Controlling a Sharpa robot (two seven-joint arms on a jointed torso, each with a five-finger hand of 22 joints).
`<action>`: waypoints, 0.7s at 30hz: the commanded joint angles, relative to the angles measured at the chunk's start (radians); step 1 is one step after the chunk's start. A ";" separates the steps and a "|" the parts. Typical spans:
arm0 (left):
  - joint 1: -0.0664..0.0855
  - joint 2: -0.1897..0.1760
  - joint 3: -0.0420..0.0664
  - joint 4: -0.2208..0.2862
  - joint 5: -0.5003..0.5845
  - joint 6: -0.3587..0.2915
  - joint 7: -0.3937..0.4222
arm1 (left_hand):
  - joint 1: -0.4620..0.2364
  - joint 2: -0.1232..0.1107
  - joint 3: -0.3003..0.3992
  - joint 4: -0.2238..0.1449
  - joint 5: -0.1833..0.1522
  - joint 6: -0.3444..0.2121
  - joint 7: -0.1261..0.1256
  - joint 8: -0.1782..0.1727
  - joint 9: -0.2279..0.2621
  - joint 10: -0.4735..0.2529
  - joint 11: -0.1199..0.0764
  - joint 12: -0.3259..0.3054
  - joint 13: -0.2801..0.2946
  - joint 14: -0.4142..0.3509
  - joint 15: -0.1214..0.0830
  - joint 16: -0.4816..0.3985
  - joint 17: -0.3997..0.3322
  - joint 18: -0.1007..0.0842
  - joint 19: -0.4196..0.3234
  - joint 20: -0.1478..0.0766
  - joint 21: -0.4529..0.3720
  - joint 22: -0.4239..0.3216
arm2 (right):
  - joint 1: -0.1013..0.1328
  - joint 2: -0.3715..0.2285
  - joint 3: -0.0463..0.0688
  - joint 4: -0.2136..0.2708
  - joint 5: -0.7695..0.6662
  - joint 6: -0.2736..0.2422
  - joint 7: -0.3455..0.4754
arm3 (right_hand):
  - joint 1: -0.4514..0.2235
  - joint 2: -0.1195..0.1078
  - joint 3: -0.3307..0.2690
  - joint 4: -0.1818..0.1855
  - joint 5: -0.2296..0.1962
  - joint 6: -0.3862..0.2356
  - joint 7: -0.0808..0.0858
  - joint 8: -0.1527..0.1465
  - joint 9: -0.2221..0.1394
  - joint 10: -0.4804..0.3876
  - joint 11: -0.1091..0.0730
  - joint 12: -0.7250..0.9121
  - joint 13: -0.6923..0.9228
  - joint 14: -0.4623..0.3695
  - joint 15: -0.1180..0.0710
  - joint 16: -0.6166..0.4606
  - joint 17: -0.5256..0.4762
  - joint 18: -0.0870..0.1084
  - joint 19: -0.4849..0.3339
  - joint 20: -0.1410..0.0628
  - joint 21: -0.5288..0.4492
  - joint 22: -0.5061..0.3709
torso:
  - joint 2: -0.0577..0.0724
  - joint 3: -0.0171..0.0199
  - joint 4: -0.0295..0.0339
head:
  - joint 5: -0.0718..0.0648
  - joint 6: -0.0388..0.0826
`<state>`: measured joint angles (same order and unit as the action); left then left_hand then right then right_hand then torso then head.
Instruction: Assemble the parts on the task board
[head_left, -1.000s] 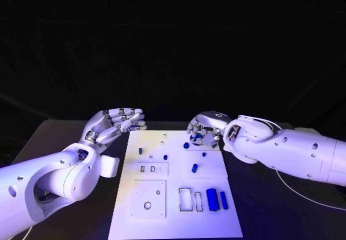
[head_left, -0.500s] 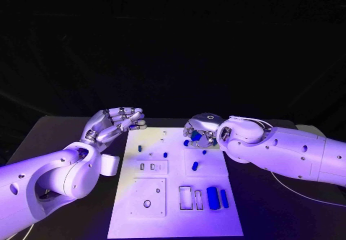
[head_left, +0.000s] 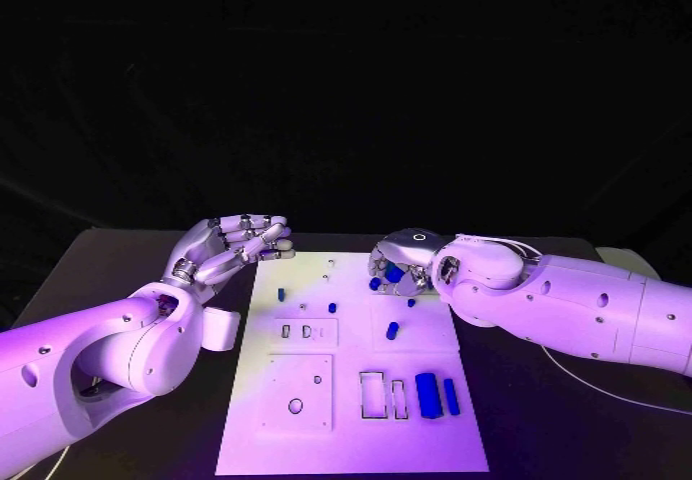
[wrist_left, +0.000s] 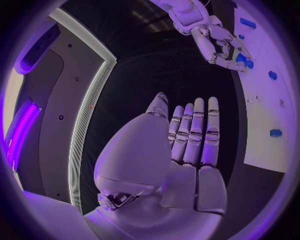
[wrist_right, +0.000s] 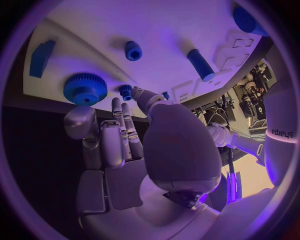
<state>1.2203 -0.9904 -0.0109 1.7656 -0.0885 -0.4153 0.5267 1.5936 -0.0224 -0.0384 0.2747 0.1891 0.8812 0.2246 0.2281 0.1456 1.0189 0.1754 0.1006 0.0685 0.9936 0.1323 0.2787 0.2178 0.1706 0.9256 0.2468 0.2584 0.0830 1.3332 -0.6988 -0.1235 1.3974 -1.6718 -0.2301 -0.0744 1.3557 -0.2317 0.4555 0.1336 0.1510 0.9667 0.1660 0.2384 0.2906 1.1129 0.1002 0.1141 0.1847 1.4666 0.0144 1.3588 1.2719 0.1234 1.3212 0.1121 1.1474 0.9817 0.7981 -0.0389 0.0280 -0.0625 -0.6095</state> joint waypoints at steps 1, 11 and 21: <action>0.001 0.000 0.001 0.003 0.004 0.022 0.002 | 0.003 -0.003 0.000 0.008 0.006 -0.001 0.008 -0.002 -0.001 -0.001 0.004 -0.005 -0.002 -0.002 0.003 -0.001 0.001 0.014 0.004 0.001 0.001 -0.002 | -0.002 0.005 0.000 -0.005 -0.024 0.017 -0.008 | 0.006 0.003 0.008 0.000 0.007 0.004 -0.003 -0.006 0.002 -0.003 0.000 0.005 0.000 0.050 0.004 0.010 0.010 -0.020 0.008 0.000 0.011 0.014 | 0.003 -0.0007 0.0010 | 0.002 0.001; 0.002 -0.002 0.001 0.005 0.004 0.024 -0.003 | 0.002 -0.002 0.000 0.009 0.006 -0.002 0.009 -0.003 -0.001 -0.001 0.005 -0.006 -0.002 -0.003 0.003 -0.001 0.002 0.013 0.004 0.001 0.001 -0.002 | -0.004 0.014 0.000 -0.012 -0.023 0.006 -0.003 | 0.002 0.017 0.028 0.010 0.012 0.015 -0.007 -0.001 0.009 0.014 -0.004 0.014 0.000 0.055 0.002 0.035 0.033 -0.027 0.022 0.000 0.056 0.072 | 0.006 -0.0013 0.0002 | 0.005 -0.001; 0.002 -0.002 0.001 0.004 0.004 0.028 -0.011 | 0.001 0.000 0.001 0.010 0.006 -0.003 0.011 -0.004 -0.002 -0.003 0.006 -0.009 -0.002 -0.004 0.004 -0.002 0.003 0.013 0.004 0.001 0.000 -0.003 | -0.005 0.016 0.000 -0.016 -0.011 -0.010 -0.004 | -0.006 0.035 0.045 0.023 0.014 0.030 -0.016 0.010 0.021 0.041 -0.013 0.024 0.002 0.055 -0.006 0.047 0.043 -0.031 0.029 -0.002 0.085 0.109 | 0.008 -0.0023 0.0001 | 0.003 -0.003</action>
<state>1.2206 -0.9933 -0.0109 1.7672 -0.0870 -0.4095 0.5162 1.5936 -0.0224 -0.0383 0.2802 0.1891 0.8812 0.2246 0.2281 0.1444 1.0189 0.1754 0.0959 0.0675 0.9935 0.1324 0.2787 0.2198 0.1702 0.9256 0.2468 0.2584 0.0810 1.3287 -0.6838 -0.1238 1.3817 -1.6775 -0.2323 -0.0751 1.3495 -0.2005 0.4961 0.1598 0.1589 0.9919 0.1481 0.2455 0.3109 1.1486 0.0845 0.1348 0.1861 1.4666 0.0143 1.4040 1.3082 0.1120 1.3433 0.1091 1.2309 1.0905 0.8056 -0.0408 0.0283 -0.0574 -0.6117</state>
